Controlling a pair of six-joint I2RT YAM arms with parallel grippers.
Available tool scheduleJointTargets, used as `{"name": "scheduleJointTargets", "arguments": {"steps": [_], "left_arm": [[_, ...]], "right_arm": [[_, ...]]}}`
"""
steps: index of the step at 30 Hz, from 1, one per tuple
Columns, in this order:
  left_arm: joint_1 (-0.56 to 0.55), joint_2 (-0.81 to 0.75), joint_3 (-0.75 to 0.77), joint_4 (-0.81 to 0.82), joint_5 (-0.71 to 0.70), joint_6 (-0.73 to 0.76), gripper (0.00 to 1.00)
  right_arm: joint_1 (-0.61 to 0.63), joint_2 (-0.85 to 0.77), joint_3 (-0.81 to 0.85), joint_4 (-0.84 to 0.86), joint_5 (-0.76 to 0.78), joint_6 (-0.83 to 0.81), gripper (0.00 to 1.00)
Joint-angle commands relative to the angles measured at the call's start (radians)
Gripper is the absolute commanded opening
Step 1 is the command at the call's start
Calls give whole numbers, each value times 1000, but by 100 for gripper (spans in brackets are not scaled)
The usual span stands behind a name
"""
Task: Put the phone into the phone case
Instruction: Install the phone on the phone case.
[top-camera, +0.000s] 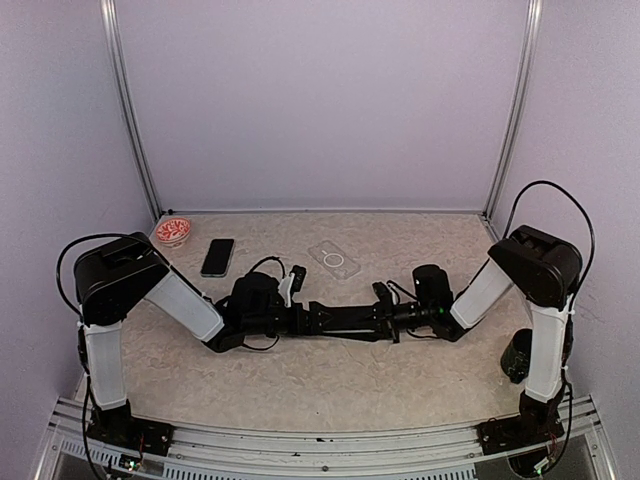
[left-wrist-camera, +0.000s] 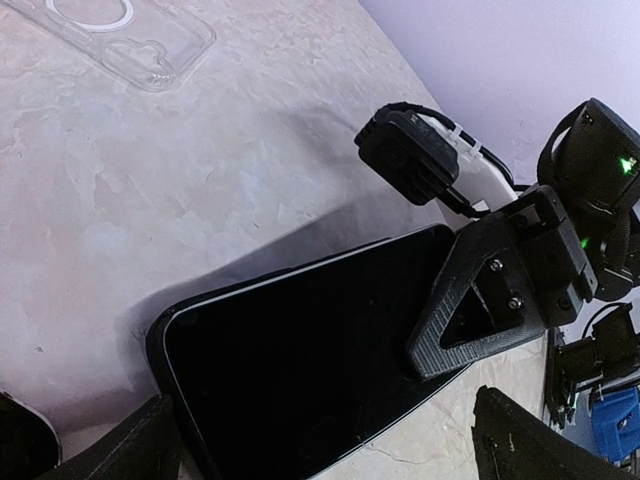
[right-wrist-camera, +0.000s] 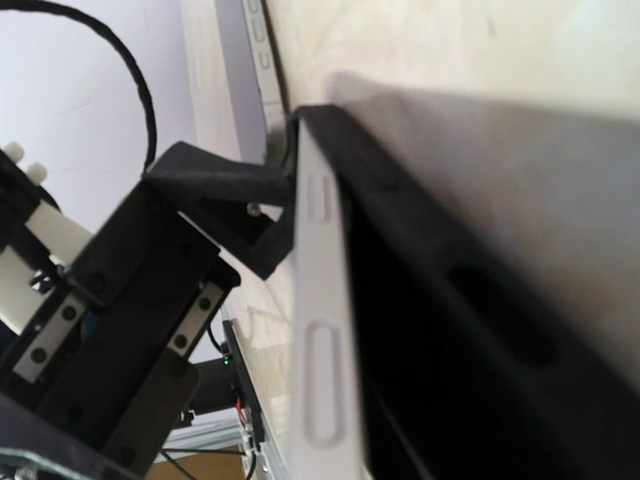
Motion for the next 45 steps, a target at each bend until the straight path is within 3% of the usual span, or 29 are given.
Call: {"name": "scheduleJointTargets", "arguments": {"steps": [1, 14, 35, 45], "left_arm": [[-22, 24, 21, 10, 94, -8, 99], [-18, 14, 4, 12, 83, -5, 99], [16, -108, -102, -4, 37, -16, 99], [25, -92, -92, 26, 72, -24, 99]], "right_arm": [[32, 28, 58, -58, 38, -26, 0], [40, 15, 53, -84, 28, -66, 0], [15, -74, -9, 138, -16, -56, 0], [14, -113, -34, 194, -46, -71, 0]]}}
